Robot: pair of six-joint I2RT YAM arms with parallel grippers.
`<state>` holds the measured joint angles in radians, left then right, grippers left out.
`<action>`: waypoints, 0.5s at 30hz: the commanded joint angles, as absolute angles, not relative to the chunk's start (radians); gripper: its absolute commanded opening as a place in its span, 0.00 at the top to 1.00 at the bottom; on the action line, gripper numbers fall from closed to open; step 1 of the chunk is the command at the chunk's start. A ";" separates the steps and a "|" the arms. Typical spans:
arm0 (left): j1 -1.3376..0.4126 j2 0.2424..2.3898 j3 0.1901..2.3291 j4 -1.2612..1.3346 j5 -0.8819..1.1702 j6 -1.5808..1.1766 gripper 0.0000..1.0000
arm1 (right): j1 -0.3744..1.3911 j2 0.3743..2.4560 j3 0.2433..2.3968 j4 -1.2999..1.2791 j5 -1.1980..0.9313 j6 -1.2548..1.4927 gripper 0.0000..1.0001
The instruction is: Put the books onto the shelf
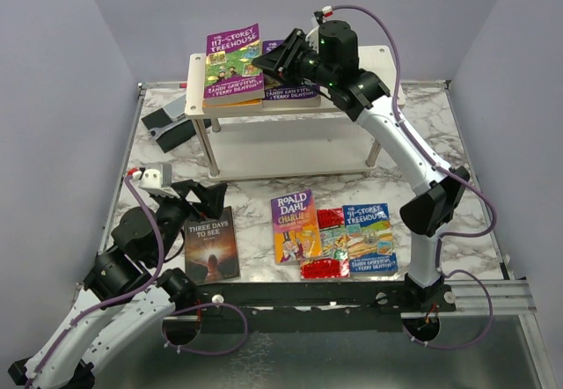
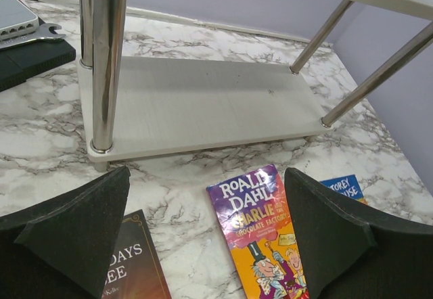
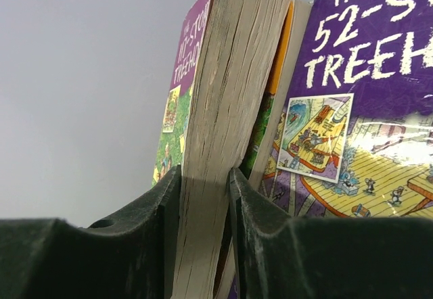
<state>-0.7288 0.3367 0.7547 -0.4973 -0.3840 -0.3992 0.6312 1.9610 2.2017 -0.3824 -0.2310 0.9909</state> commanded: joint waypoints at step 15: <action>-0.725 0.341 0.747 -0.502 -0.400 -0.399 0.03 | 0.667 1.869 2.172 -0.341 -0.172 0.951 0.59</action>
